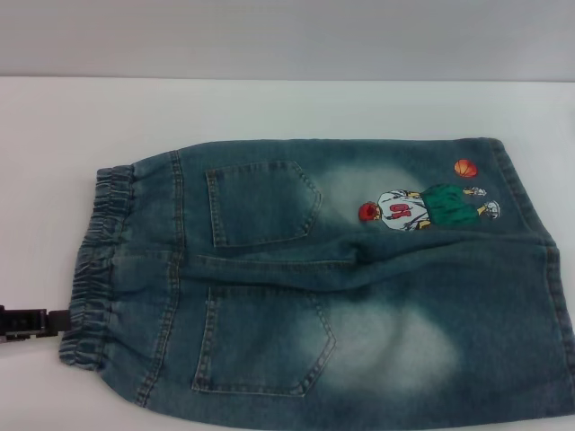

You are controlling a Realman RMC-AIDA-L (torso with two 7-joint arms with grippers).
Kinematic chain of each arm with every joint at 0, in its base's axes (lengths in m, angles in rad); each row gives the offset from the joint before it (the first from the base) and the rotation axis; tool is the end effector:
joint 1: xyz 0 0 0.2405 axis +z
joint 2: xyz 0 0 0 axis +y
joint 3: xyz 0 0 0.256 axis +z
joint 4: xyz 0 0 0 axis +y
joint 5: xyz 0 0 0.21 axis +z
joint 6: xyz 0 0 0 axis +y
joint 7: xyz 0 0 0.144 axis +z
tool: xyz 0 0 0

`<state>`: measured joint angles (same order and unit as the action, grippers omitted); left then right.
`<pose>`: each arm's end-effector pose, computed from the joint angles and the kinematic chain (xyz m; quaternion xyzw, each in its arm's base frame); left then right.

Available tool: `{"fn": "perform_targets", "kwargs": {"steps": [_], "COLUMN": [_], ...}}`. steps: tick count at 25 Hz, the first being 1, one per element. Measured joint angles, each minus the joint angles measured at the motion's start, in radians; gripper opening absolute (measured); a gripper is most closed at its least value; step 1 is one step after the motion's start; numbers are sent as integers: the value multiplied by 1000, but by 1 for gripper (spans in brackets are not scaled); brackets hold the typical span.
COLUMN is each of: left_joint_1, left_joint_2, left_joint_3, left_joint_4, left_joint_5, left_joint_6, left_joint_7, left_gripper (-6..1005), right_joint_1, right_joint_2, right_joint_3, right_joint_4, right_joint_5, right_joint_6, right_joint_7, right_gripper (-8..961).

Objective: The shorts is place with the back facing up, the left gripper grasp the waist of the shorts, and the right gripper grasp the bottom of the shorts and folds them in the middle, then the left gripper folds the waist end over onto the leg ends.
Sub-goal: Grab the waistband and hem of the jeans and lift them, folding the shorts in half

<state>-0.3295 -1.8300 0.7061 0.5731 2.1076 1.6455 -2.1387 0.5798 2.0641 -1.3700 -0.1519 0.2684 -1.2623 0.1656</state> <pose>-0.3727 0.2585 0.0785 -0.7532 -0.6334 -0.1585 0.0793 0.2993 0.3855 0.0711 -0.5619 0.1720 0.3885 0.7098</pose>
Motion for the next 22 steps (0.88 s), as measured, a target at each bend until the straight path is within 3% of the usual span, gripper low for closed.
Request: {"fn": "perform_targets", "kwargs": {"steps": [8,22], "left_joint_1": [1,-29], "left_joint_2": [18,1], "left_joint_3": [-7,-7], "left_joint_4": [5,24], "left_joint_5": [28,102], "left_joint_6": [-4,-6], "left_joint_7": [-70,-110], "left_gripper": [424,472], "right_joint_1": [0,-7], "right_joint_2": [3,5], "right_joint_3": [1,2], "right_joint_4": [0,0], "right_joint_5": [0,-3], "right_joint_6": [0,0], "right_joint_7": [0,0], "right_gripper": [596,595]}}
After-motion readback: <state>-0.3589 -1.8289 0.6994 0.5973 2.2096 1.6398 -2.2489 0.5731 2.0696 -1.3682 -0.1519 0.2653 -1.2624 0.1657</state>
